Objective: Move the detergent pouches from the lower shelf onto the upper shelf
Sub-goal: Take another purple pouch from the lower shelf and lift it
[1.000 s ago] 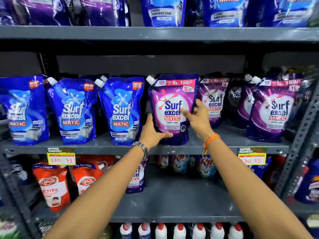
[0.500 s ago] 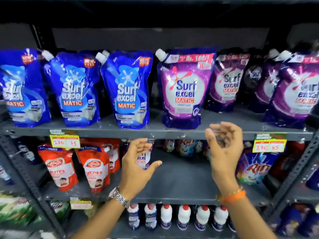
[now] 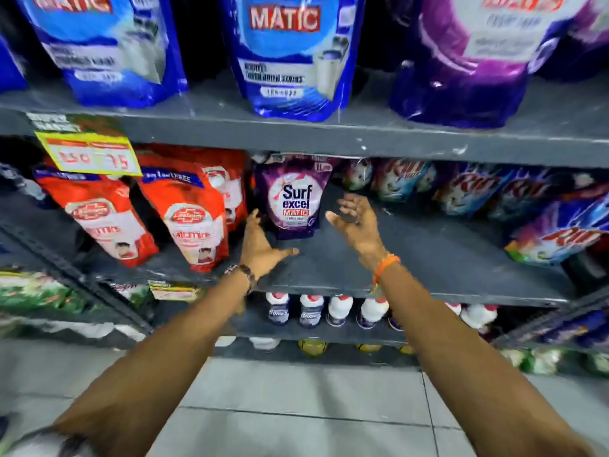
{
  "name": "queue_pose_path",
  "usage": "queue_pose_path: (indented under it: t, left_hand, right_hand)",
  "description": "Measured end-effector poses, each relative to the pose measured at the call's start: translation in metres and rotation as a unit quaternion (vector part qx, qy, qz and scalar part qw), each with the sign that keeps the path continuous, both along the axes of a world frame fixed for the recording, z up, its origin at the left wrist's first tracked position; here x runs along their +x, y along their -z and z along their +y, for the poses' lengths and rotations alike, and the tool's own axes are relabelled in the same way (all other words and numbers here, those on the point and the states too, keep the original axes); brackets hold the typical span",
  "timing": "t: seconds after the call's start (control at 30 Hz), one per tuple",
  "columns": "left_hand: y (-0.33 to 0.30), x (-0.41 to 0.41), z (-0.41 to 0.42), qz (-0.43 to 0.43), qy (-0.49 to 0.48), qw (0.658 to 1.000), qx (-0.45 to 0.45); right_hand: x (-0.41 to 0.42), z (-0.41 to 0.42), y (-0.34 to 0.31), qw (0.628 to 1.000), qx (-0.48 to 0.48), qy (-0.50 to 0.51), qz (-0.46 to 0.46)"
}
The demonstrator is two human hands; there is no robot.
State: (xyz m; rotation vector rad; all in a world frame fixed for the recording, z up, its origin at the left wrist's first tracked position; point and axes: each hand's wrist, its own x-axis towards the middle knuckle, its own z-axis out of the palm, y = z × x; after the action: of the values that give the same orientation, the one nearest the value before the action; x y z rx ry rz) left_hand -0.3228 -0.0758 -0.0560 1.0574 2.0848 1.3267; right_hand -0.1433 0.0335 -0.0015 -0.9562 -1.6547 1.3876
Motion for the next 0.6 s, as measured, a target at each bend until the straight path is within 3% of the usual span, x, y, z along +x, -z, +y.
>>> queue_pose_path:
  t: [0.17, 0.33, 0.6]
  left_hand:
    - [0.018, -0.043, 0.043, 0.005, 0.014, 1.000, 0.001]
    - [0.031, -0.053, 0.062, 0.029, 0.036, 0.999, 0.014]
    - [0.051, -0.030, 0.051, 0.049, 0.007, 0.997, 0.053]
  right_hand:
    - [-0.041, 0.043, 0.013, 0.996, 0.037, -0.057, -0.049]
    - [-0.066, 0.059, 0.022, 0.995, 0.016, -0.095, -0.003]
    - [-0.057, 0.057, 0.036, 0.997, 0.029, -0.070, 0.033]
